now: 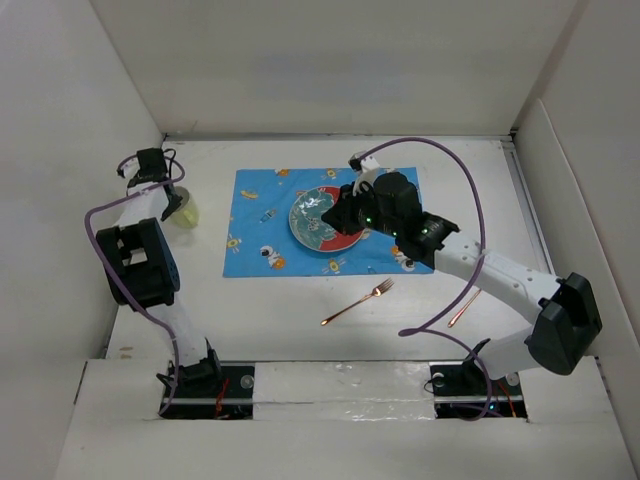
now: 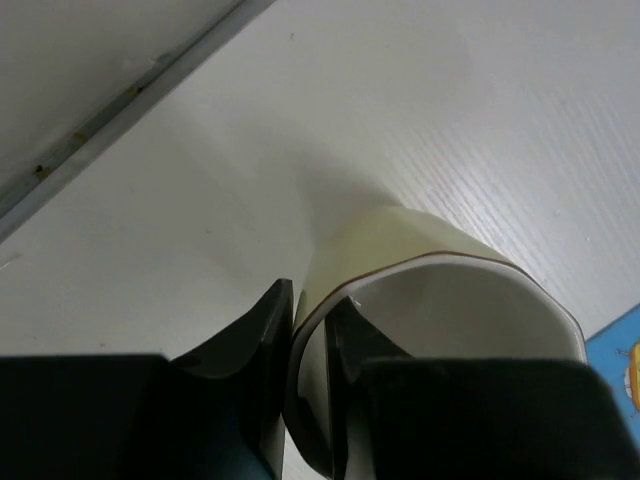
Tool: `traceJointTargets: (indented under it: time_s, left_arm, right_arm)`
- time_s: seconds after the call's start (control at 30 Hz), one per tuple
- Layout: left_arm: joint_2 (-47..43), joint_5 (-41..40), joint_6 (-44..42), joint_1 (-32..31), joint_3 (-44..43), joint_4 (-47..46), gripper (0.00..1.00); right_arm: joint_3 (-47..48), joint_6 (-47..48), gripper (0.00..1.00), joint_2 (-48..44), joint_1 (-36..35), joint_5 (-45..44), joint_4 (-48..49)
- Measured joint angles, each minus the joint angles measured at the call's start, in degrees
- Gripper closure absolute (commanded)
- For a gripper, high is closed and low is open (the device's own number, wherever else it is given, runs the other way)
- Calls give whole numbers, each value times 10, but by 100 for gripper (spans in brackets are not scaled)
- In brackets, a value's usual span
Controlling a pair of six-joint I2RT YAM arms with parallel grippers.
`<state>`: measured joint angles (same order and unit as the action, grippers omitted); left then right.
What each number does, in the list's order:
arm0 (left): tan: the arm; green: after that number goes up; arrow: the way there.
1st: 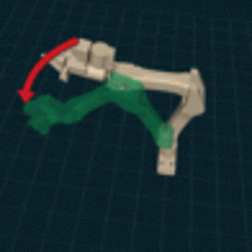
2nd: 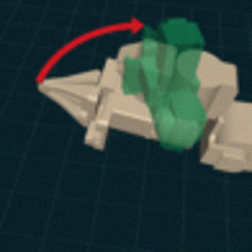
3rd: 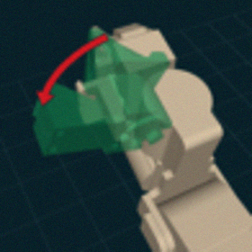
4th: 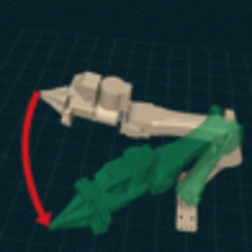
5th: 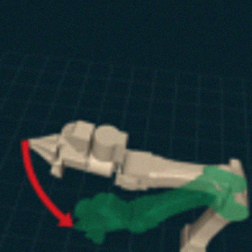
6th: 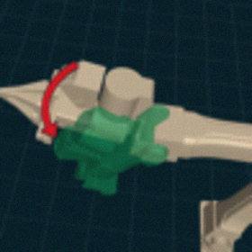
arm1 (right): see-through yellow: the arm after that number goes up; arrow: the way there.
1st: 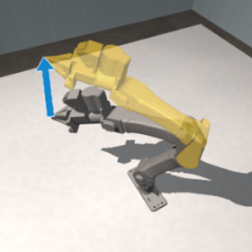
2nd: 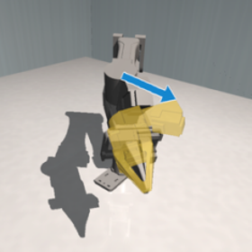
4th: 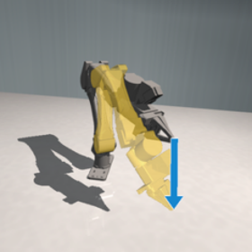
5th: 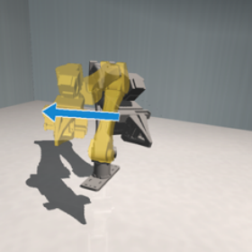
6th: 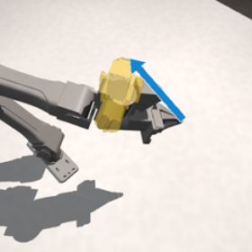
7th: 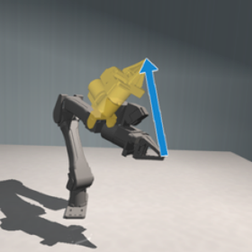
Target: Set the dinner table for one person
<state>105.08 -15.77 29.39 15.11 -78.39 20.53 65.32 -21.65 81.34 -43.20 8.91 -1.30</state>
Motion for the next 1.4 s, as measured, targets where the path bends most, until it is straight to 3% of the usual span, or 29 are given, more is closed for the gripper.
traceJointTargets:
  time_s: [0.03,0.13,0.23,0.3,0.37,0.67,0.87,1.1,1.4]
  left_arm:
    - [3,0,-4,0,-1,-2,100]
    - [3,11,-10,0,-1,-7,100]
    - [-2,36,-15,0,-1,-5,100]
    - [-7,49,-15,-1,-1,-2,100]
    - [-39,69,-15,-15,-2,7,100]
    - [-202,177,48,-196,-19,-9,100]
    - [-212,223,101,-265,-16,-10,100]
    - [-212,261,135,-275,17,-13,100]
    - [-213,291,147,-274,44,-18,100]
  right_arm:
    - [3,0,83,0,0,-1,-4]
    - [14,2,77,0,0,-2,-19]
    - [33,7,61,2,-4,-4,-35]
    - [54,12,43,10,-12,-5,-46]
    - [77,21,37,25,-24,-5,-49]
    - [182,65,24,125,-76,-23,-86]
    - [253,96,23,165,-85,-78,-125]
    - [261,125,26,165,-86,-158,-143]
    - [266,130,41,191,-87,-129,-146]
